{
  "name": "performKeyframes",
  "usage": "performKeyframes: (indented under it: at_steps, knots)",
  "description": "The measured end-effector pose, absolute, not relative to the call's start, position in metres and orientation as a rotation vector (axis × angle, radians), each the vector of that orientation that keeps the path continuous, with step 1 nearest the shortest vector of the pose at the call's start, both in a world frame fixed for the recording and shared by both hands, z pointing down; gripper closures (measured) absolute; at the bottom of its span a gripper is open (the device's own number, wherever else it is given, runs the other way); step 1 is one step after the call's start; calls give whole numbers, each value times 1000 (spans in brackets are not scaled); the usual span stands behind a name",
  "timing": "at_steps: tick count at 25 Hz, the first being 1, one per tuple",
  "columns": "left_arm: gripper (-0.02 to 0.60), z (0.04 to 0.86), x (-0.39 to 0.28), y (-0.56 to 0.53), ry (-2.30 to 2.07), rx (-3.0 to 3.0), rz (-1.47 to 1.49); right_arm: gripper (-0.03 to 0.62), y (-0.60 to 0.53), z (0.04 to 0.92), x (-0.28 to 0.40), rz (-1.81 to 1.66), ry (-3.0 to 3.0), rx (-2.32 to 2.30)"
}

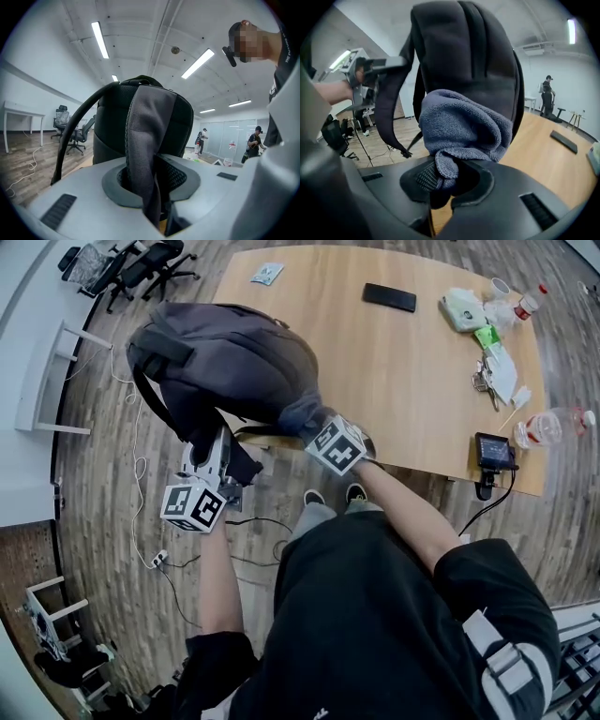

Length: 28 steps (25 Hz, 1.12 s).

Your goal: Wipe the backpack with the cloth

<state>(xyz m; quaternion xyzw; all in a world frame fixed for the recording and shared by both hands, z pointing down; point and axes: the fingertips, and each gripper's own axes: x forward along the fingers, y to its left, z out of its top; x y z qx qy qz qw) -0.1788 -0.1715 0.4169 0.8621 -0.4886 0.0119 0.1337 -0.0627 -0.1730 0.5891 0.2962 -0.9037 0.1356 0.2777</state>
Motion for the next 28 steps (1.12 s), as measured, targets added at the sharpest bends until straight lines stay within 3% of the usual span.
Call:
performKeyframes:
  at_steps: [9, 17, 28]
  knots:
    - [500, 415, -184, -164, -1421, 2510, 89, 528, -200, 628, -28, 428, -2282, 798]
    - [500, 417, -179, -169, -1393, 2505, 31, 528, -221, 451, -32, -481, -2342, 795]
    - [500, 418, -179, -168, -1401, 2509, 47, 519, -215, 346, -49, -294, -2635, 730]
